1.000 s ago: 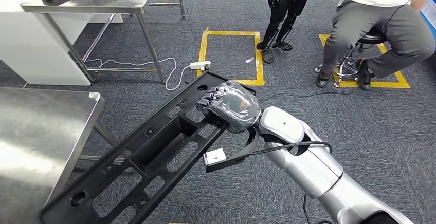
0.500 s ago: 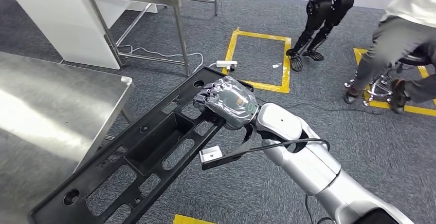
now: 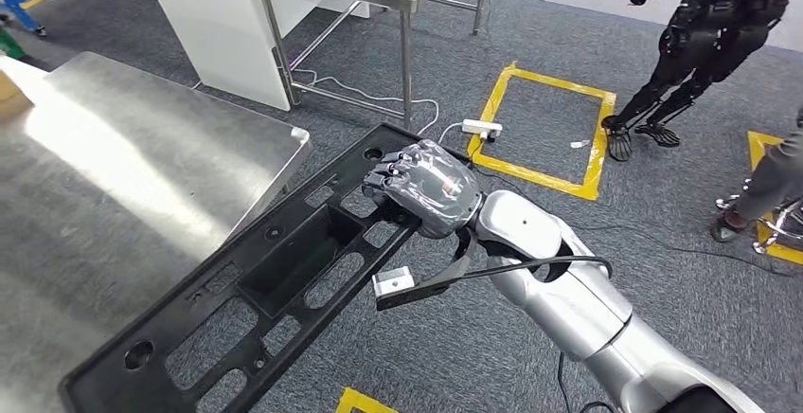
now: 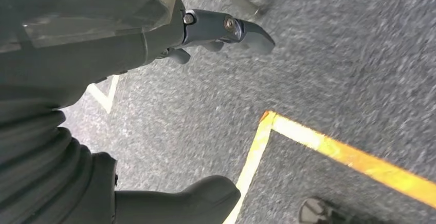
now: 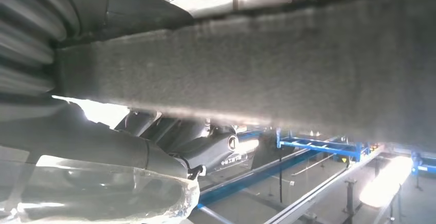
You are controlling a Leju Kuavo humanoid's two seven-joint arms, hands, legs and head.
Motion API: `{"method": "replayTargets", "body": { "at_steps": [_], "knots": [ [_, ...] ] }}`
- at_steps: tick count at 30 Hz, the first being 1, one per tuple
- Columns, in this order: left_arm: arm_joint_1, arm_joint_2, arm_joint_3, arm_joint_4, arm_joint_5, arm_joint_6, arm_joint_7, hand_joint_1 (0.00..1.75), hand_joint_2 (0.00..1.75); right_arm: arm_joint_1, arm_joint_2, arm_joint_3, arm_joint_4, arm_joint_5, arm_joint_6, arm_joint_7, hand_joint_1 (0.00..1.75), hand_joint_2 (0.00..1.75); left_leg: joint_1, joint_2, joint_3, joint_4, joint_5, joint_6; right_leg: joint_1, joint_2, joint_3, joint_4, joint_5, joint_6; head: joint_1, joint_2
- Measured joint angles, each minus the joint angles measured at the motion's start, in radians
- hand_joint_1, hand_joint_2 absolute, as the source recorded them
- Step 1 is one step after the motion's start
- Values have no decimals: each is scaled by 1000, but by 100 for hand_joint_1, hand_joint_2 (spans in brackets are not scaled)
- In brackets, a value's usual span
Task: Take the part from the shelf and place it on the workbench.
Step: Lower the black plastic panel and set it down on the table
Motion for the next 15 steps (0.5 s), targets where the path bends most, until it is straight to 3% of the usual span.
{"method": "replayTargets", "body": {
  "at_steps": [2,4,6,7,8,9,11,13,15],
  "knots": [
    [2,-1,0,0,-4,-1,1,0,175,-3,4,-4,2,2,-3,2,175,175,0,41,-15,25,-17,-10,-3,-20,4,-4,4,-15,-3,0],
    [-1,-1,0,0,-7,-2,3,0,175,-4,6,-8,3,3,-8,5,175,175,-1,107,-62,123,-71,-17,-1,-43,7,-6,2,-28,-8,0],
    [-3,-1,0,0,-10,-3,3,0,175,-3,5,-12,6,6,-11,11,175,175,1,130,-124,246,-122,-22,5,-69,8,-6,-1,-35,-8,0],
    [-3,-1,0,0,-13,-3,3,0,175,-1,5,-13,9,9,-12,15,175,175,1,133,-139,274,-125,-23,6,-81,8,-6,-3,-37,-8,0],
    [-2,-1,0,0,-16,-3,3,0,175,0,5,-15,12,12,-13,19,175,175,1,136,-134,262,-109,-22,8,-94,9,-6,-5,-38,-9,0],
    [-2,-1,0,0,-20,-5,3,0,175,1,5,-19,16,16,-14,22,175,175,1,143,-109,213,-80,-20,9,-105,11,-6,-6,-39,-9,0],
    [-3,1,0,0,-28,-7,3,0,175,1,4,-31,23,22,-21,27,175,175,-6,188,-37,81,-26,-10,16,-126,15,-5,-12,-35,-8,0],
    [-6,2,0,0,-35,-10,2,0,175,0,1,-46,31,25,-29,30,175,175,-15,215,-3,16,-12,2,24,-144,18,-5,-18,-27,-6,0],
    [-7,2,0,0,-38,-10,1,0,175,-1,-1,-57,38,27,-33,31,175,175,-18,193,-4,9,-12,12,27,-163,23,-7,-23,-17,-4,0]
  ]
}}
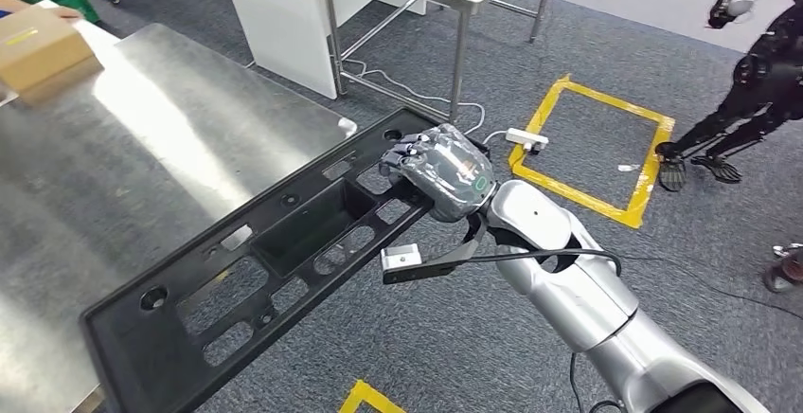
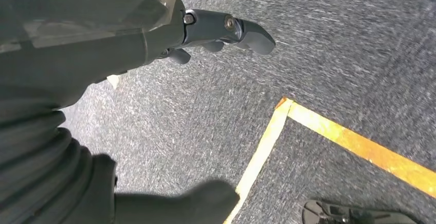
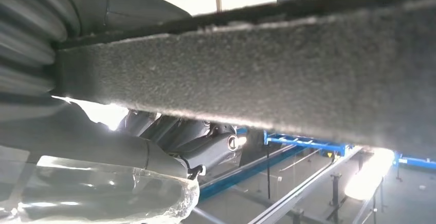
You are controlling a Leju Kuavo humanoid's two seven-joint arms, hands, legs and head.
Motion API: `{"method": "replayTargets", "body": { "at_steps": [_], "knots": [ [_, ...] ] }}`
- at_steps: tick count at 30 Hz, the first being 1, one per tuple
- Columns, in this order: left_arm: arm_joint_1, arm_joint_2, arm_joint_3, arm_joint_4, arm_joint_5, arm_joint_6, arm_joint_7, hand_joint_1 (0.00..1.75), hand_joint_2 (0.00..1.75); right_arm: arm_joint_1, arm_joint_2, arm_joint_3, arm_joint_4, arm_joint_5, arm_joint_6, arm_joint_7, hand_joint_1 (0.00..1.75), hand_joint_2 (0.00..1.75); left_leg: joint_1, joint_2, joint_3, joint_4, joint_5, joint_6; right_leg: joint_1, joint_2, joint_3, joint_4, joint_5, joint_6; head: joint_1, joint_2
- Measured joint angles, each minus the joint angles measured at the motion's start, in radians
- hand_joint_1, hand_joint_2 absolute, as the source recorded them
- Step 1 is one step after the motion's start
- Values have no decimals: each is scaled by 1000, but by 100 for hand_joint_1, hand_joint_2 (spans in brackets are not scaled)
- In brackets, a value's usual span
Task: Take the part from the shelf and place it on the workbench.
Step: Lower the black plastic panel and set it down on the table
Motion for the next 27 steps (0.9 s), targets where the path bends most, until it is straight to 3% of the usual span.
{"method": "replayTargets", "body": {
  "at_steps": [1,3,5,7,8,9,11,13,15,16,17,18,20,22,23,25,27],
  "knots": [
    [1,0,0,0,-1,0,0,0,175,0,0,-4,2,1,0,0,175,175,2,-12,3,-5,2,5,-1,6,0,3,-4,5,0,0],
    [0,0,0,0,-1,0,0,0,175,0,-1,-9,6,2,-2,0,175,175,10,-34,12,-15,10,16,-4,55,-22,57,-33,8,2,0],
    [-4,-1,0,0,-1,0,0,0,175,2,-7,-12,10,3,-3,-1,175,175,15,-62,13,-17,13,21,-12,102,-84,183,-83,4,4,0],
    [-5,-1,0,0,-1,0,0,0,175,8,-14,-13,16,3,-3,0,175,175,15,-94,13,-17,13,21,-18,111,-139,280,-108,10,5,0],
    [-4,-2,0,0,-1,0,0,0,175,10,-16,-13,19,3,-3,0,175,175,16,-110,13,-16,13,21,-21,112,-144,278,-98,19,5,0],
    [-3,-3,0,0,-1,-1,0,0,175,11,-18,-14,21,4,-3,0,175,175,17,-126,14,-15,13,19,-25,116,-129,236,-72,29,5,0],
    [-2,-3,0,0,-4,-1,-1,0,175,10,-20,-16,24,6,-5,3,175,175,18,-154,11,-11,12,11,-36,150,-71,97,-11,48,5,0],
    [-3,-2,-1,0,-10,-1,-1,0,175,7,-20,-23,31,9,-10,10,175,175,17,-176,4,-7,13,-3,-41,173,-37,18,20,46,5,0],
    [-3,-1,-2,0,-19,-2,1,0,175,0,-18,-36,46,12,-19,15,175,175,20,-194,-3,-10,18,-16,-37,159,-33,12,26,30,4,0],
    [-2,-1,-3,0,-23,-3,4,0,175,-8,-17,-45,59,16,-26,17,175,175,23,-191,-6,-10,18,-21,-37,149,-32,10,28,23,3,0],
    [-1,-1,-3,0,-27,-4,7,0,175,-17,-14,-54,75,21,-37,17,175,175,23,-172,-12,2,11,-25,-37,140,-31,9,30,15,1,0],
    [-3,0,-4,0,-30,-5,10,0,175,-28,-11,-63,92,30,-51,18,175,175,23,-144,-27,31,-7,-29,-38,129,-30,7,31,7,-2,0],
    [-10,2,-4,0,-34,-6,13,0,175,-51,-4,-79,132,49,-82,20,175,175,21,-83,-80,143,-64,-33,-33,109,-29,6,31,-3,-7,0],
    [-14,2,-4,0,-36,-8,13,0,175,-70,7,-94,185,69,-104,29,175,175,22,-63,-134,251,-104,-34,-26,85,-29,6,29,-7,-7,0],
    [-15,2,-4,0,-36,-8,13,0,175,-80,15,-103,217,77,-112,33,175,175,22,-60,-140,264,-101,-32,-22,72,-29,6,28,-9,-8,0],
    [-13,3,-4,0,-37,-8,13,0,175,-105,32,-121,279,88,-130,36,175,175,18,-47,-91,175,-50,-22,-16,50,-27,7,26,-11,-8,0],
    [-14,6,-4,0,-38,-7,12,0,175,-137,50,-140,337,93,-150,33,175,175,7,-8,-23,52,-9,-6,-8,30,-25,6,23,-10,-6,0]
  ]
}}
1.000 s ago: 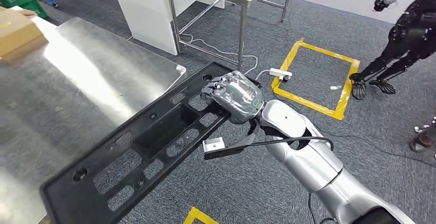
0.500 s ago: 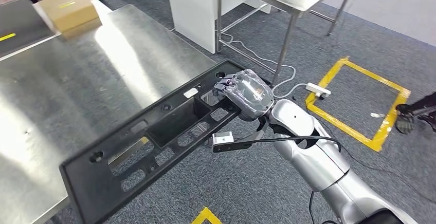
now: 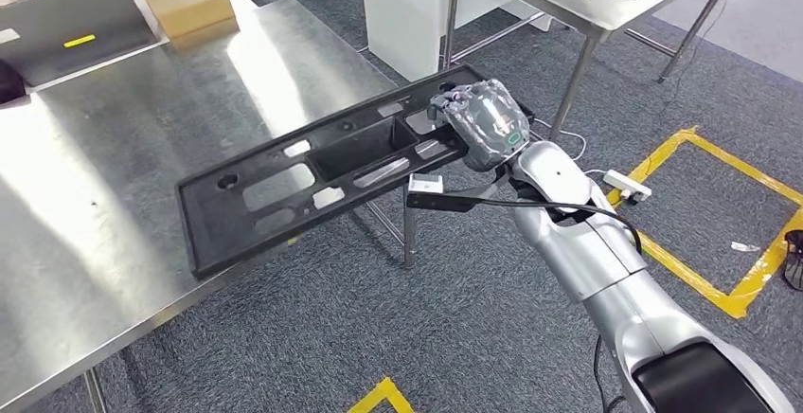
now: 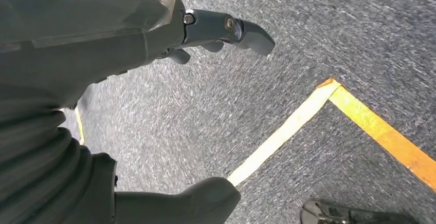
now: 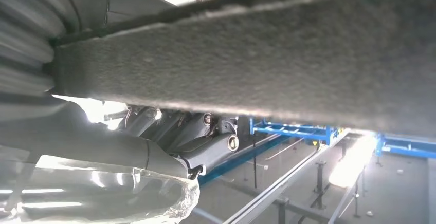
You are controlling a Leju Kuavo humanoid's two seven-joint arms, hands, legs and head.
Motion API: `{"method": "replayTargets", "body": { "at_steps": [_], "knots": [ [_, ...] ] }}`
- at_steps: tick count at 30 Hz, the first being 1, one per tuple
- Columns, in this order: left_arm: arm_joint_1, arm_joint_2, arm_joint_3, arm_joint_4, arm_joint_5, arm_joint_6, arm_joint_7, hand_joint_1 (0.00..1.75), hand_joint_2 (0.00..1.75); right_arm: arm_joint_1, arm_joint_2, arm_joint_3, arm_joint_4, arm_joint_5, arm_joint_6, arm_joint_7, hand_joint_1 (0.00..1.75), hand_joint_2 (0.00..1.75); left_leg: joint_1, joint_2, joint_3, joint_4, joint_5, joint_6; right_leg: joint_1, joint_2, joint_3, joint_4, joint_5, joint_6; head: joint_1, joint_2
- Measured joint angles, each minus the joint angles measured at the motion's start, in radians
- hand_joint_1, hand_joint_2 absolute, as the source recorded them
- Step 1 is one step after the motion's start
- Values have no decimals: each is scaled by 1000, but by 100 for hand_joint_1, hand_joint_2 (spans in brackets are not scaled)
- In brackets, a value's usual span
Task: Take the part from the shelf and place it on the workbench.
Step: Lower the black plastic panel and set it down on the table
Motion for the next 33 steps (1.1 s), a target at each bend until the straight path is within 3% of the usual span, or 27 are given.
{"method": "replayTargets", "body": {
  "at_steps": [2,4,6,8,10,11,12,13,15,17,19,20,22,24,26,27,28,29,31,33],
  "knots": [
    [-1,2,0,0,-3,2,-2,0,175,-31,17,-16,54,4,-17,-6,175,175,-10,14,22,-46,6,9,5,-20,2,-1,-3,5,0,0],
    [2,3,2,0,-5,3,-2,0,175,-52,36,-26,100,14,-26,-9,175,175,-9,-11,26,-54,11,15,8,-36,6,-3,-8,13,0,0],
    [4,3,3,0,-5,4,-2,0,175,-69,52,-32,137,26,-27,-8,175,175,-2,-32,35,-67,19,23,6,-4,-4,26,-27,20,1,0],
    [1,2,4,0,-5,4,-3,0,175,-84,59,-37,179,31,-34,-3,175,175,4,-56,38,-74,24,29,-1,53,-54,134,-73,18,3,0],
    [-1,3,4,0,-6,4,-4,0,175,-88,65,-41,220,35,-43,-1,175,175,7,-88,38,-73,26,31,-5,76,-117,257,-111,19,5,0],
    [0,3,5,0,-7,4,-4,0,175,-88,67,-43,238,38,-47,-2,175,175,7,-105,38,-73,26,30,-7,80,-131,280,-111,24,6,0],
    [2,3,5,0,-9,4,-4,0,175,-89,71,-44,253,43,-49,-5,175,175,8,-121,38,-72,26,29,-10,83,-127,260,-95,32,6,0],
    [4,3,5,0,-12,4,-4,0,175,-92,77,-45,267,48,-50,-10,175,175,9,-136,38,-71,26,27,-14,90,-106,205,-67,41,6,0],
    [5,3,6,0,-17,4,-4,0,175,-101,92,-45,291,56,-48,-20,175,175,8,-161,34,-66,25,18,-25,131,-49,69,-9,56,7,0],
    [4,6,7,0,-21,4,-6,0,175,-110,113,-44,314,62,-45,-27,175,175,7,-180,26,-63,25,6,-30,154,-22,6,15,53,6,0],
    [4,8,8,0,-25,3,-7,0,175,-113,135,-42,330,66,-43,-30,175,175,12,-196,21,-64,27,-6,-25,137,-20,3,16,40,5,0],
    [6,8,8,0,-26,3,-7,0,175,-117,145,-41,336,68,-42,-30,175,175,15,-194,18,-62,26,-11,-26,128,-20,2,18,34,5,0],
    [8,10,9,0,-31,2,-8,0,175,-128,166,-37,349,73,-40,-31,175,175,14,-149,0,-31,7,-21,-28,110,-17,-2,20,19,2,0],
    [4,14,9,0,-36,1,-9,0,175,-141,182,-34,365,75,-39,-32,175,175,13,-87,-48,62,-40,-28,-25,90,-14,-3,18,5,-3,0],
    [-2,16,8,0,-44,0,-10,0,175,-149,192,-33,386,74,-41,-32,175,175,16,-60,-110,179,-82,-33,-19,65,-12,-3,14,-4,-4,0],
    [-3,15,8,0,-49,-1,-10,0,175,-151,196,-33,396,74,-43,-32,175,175,18,-55,-127,208,-85,-33,-17,51,-10,-3,12,-7,-4,0],
    [-3,15,8,1,-53,-1,-10,0,175,-153,200,-33,404,74,-45,-33,175,175,18,-51,-125,201,-71,-33,-15,37,-8,-3,10,-8,-5,0],
    [-3,16,8,1,-56,-1,-10,0,175,-154,203,-33,410,74,-45,-36,175,175,18,-43,-103,157,-43,-30,-13,25,-6,-3,7,-9,-4,0],
    [-5,19,8,0,-62,3,-12,0,175,-163,210,-34,420,73,-47,-47,175,175,11,-2,-31,27,11,-20,-6,4,0,-2,1,-4,-5,0],
    [-10,21,9,0,-66,9,-23,0,175,-177,215,-34,432,73,-48,-59,175,175,2,22,7,-43,27,-10,3,-15,4,-2,-6,4,-3,0]
  ]
}}
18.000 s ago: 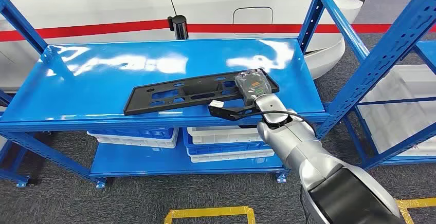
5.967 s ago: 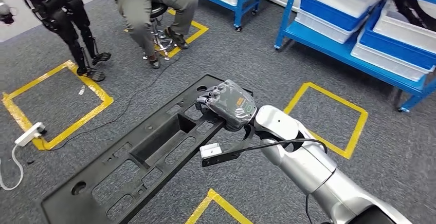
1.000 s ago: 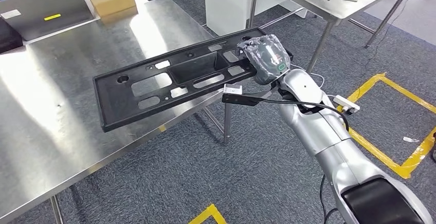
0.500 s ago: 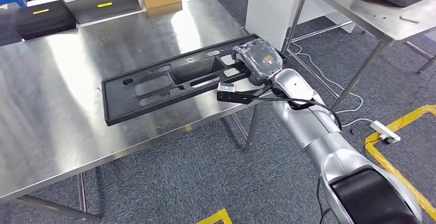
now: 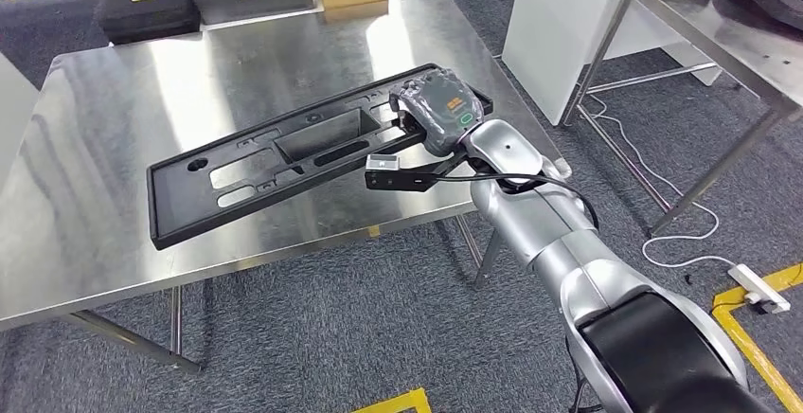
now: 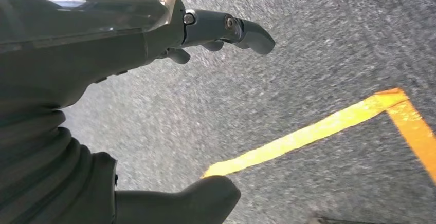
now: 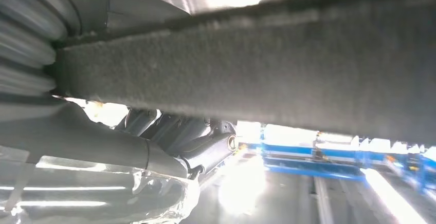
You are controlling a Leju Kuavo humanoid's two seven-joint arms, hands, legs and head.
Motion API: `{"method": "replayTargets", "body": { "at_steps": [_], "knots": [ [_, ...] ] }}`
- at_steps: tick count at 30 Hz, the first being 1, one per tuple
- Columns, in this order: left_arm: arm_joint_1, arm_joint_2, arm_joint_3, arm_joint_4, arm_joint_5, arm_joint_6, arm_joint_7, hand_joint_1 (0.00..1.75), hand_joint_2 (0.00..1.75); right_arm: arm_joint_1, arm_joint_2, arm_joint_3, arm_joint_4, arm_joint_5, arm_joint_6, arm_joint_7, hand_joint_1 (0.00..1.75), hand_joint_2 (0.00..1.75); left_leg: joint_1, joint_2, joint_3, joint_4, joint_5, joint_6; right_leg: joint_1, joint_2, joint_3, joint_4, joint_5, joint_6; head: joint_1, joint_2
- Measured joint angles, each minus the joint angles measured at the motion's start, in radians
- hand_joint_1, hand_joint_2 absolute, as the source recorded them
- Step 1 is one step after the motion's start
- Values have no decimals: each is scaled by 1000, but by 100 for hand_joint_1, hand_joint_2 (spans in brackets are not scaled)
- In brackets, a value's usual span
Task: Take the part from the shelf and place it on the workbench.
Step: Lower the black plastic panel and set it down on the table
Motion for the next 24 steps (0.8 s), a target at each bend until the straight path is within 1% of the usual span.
{"method": "replayTargets", "body": {
  "at_steps": [1,2,3,4,5,6,7,8,9,10,11,12,13,14,15,16,17,18,19,20,21,22,23,24],
  "knots": [
    [-2,1,1,0,-1,3,-8,0,175,-6,2,0,6,2,-1,-3,175,175,-3,-7,1,-5,-3,4,3,-11,2,-1,-3,5,2,0],
    [-3,2,4,0,-2,6,-15,0,175,-11,5,0,13,4,-3,-4,175,175,-3,-21,0,-7,-3,8,4,-21,6,-3,-5,9,3,0],
    [-2,3,7,0,-2,10,-21,0,175,-14,6,1,18,7,-5,-4,175,175,-1,-33,5,-12,-1,13,4,-20,8,-1,-10,14,3,0],
    [-1,5,11,0,-2,14,-27,0,175,-18,7,1,25,8,-10,-3,175,175,2,-45,9,-17,2,19,3,-3,4,12,-19,18,4,0],
    [-2,6,14,0,-3,16,-32,0,175,-22,5,0,32,9,-16,-3,175,175,5,-56,13,-22,6,24,1,23,-10,46,-36,19,5,0],
    [-2,6,16,0,-4,18,-36,0,175,-25,1,0,41,9,-22,-3,175,175,8,-68,16,-26,9,29,-2,55,-36,100,-59,18,7,0],
    [-4,7,18,0,-5,19,-39,0,175,-26,-3,-1,50,8,-27,-4,175,175,9,-82,15,-27,10,32,-5,78,-69,167,-85,16,7,0],
    [-5,7,20,0,-5,19,-41,0,175,-25,-8,-2,58,7,-29,-4,175,175,9,-98,14,-27,10,33,-8,89,-103,233,-106,16,8,0],
    [-4,7,22,0,-5,19,-42,0,175,-22,-13,-3,66,7,-30,-4,175,175,9,-115,14,-26,10,33,-9,94,-128,274,-116,19,8,0],
    [-3,7,23,0,-5,19,-43,0,175,-20,-17,-4,72,6,-31,-4,175,175,9,-132,15,-26,10,33,-10,97,-135,277,-108,26,8,0],
    [0,7,25,0,-5,19,-43,0,175,-18,-20,-4,76,6,-31,-4,175,175,9,-148,15,-25,11,33,-12,102,-122,238,-84,35,8,0],
    [2,6,26,0,-5,19,-43,0,175,-19,-21,-4,79,6,-31,-4,175,175,9,-161,15,-24,11,31,-16,115,-94,169,-52,44,8,0],
    [3,6,26,0,-5,19,-44,0,175,-19,-23,-4,82,7,-33,-3,175,175,9,-173,13,-23,11,28,-22,136,-65,97,-22,52,9,0],
    [3,6,27,0,-6,19,-45,0,175,-20,-24,-5,85,8,-36,-2,175,175,8,-185,10,-21,11,23,-25,152,-41,43,1,53,8,0],
    [3,6,28,0,-6,20,-48,0,175,-21,-25,-6,88,10,-40,2,175,175,8,-196,6,-21,12,17,-27,163,-28,13,13,48,8,0],
    [4,6,29,0,-7,21,-50,0,175,-21,-27,-6,93,14,-45,9,175,175,9,-205,3,-21,13,10,-25,162,-25,6,16,40,8,0],
    [5,6,31,0,-9,21,-53,0,175,-23,-28,-7,98,20,-51,19,175,175,11,-216,0,-22,15,3,-22,150,-23,4,18,29,8,0],
    [8,7,33,0,-10,22,-56,0,175,-24,-31,-8,103,25,-57,31,175,175,14,-220,-4,-22,15,-3,-22,139,-21,2,20,21,8,0],
    [11,7,36,0,-12,22,-59,0,175,-27,-35,-11,109,28,-65,40,175,175,13,-204,-10,-13,9,-7,-24,130,-19,0,21,13,7,0],
    [12,8,39,0,-14,23,-61,0,175,-30,-43,-16,116,28,-73,47,175,175,12,-176,-24,14,-7,-12,-25,120,-16,-2,22,7,3,0],
    [13,8,42,0,-16,24,-63,0,175,-33,-52,-24,123,25,-81,49,175,175,11,-139,-45,58,-31,-14,-26,112,-14,-3,22,1,0,0],
    [13,8,43,0,-17,25,-65,0,175,-36,-64,-33,132,22,-88,49,175,175,10,-103,-75,124,-64,-18,-22,104,-13,-3,21,-3,-4,0],
    [12,8,44,0,-19,26,-67,0,175,-37,-76,-41,141,19,-93,48,175,175,11,-84,-109,193,-93,-20,-20,95,-13,-3,20,-5,-5,0],
    [12,8,45,0,-21,26,-68,0,175,-38,-86,-48,149,17,-97,47,175,175,12,-76,-134,245,-108,-21,-17,87,-12,-3,19,-6,-5,0]
  ]
}}
